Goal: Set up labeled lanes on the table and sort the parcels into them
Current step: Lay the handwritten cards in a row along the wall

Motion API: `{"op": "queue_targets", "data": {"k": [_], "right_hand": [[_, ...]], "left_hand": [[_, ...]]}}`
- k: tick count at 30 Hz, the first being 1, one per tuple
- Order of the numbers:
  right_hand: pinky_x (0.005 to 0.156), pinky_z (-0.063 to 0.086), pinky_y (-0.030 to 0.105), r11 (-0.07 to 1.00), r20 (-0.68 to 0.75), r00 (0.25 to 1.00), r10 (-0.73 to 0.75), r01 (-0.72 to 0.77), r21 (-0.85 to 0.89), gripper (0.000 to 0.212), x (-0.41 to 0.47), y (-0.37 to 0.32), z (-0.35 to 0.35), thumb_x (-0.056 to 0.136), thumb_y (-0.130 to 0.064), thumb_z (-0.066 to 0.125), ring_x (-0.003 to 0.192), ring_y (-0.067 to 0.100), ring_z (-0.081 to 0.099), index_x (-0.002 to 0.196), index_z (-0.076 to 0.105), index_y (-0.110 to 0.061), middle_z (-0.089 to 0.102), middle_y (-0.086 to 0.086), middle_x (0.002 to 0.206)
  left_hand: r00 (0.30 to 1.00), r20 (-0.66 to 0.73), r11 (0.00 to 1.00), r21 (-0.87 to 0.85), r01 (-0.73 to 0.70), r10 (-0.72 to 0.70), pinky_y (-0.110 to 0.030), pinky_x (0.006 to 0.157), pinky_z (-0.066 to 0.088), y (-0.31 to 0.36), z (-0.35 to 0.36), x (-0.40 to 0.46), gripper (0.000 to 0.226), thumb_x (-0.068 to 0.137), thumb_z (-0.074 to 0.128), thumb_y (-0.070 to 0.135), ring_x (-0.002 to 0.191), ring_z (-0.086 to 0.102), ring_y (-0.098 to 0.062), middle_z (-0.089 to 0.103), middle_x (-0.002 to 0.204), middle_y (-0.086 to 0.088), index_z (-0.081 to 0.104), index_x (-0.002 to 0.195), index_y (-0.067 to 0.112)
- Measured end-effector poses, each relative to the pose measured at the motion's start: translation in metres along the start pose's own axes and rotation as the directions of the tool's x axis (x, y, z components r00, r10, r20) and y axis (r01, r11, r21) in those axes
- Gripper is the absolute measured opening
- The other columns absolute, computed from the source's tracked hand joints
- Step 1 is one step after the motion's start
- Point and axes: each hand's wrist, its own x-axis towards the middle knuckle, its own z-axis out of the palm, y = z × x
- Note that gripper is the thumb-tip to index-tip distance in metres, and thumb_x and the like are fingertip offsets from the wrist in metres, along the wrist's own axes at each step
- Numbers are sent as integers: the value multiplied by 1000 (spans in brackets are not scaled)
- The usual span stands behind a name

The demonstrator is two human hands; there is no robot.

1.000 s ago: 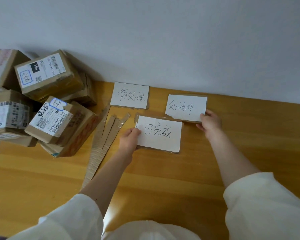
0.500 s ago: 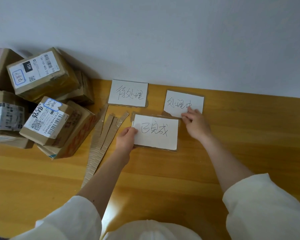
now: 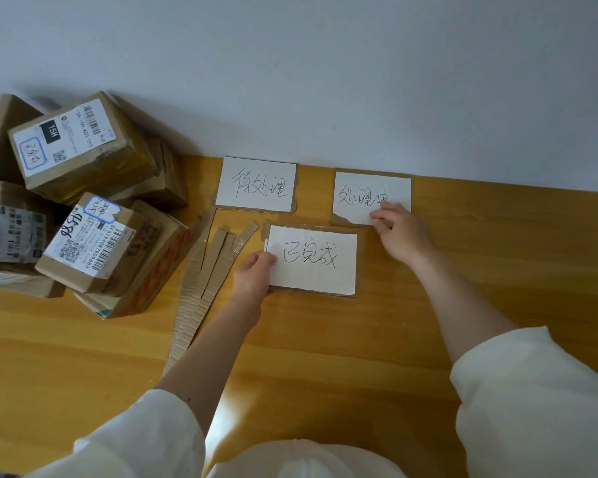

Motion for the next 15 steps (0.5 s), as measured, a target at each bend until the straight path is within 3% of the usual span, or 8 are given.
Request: {"op": "queue_targets", "data": {"k": [4,8,11,15], "right_hand": [[118,17,50,1000,4,1000,2,-2,17,32,2,1,-2,102,-32,44,143,20,31,127,63,-24,44,-2,150],[121,12,48,999,30,1000,2,-3,53,34,-1,-1,-7,103,-29,43,147,21,24,131,60,-22,39,-1,154],[121,17,40,992,-84,995,-44,54,115,33,-10,-7,-11,103,-24,45,148,22,22,132,60,-19,39,3,154],[94,39,19,923,-214,974,68,20,385,32,-37,-26,-24,101,-32,49,128,14,50,125,63,-17,59,-1,135]], "left_hand": [[1000,6,1000,7,-1,1,-29,76,52,0,3,0,8,95,51,22,86,58,-16,60,93,0,58,92,24],[1000,19,1000,14,-13,12,-28,75,51,0,5,-1,11,96,51,22,86,58,-15,60,93,0,59,89,24],[999,34,999,15,-29,29,-35,84,52,1,6,-3,10,96,50,22,90,58,-18,60,94,0,61,97,20],[995,87,998,-8,-56,57,-36,86,53,1,4,-9,20,96,50,22,92,59,-18,62,99,-2,60,111,13]]}}
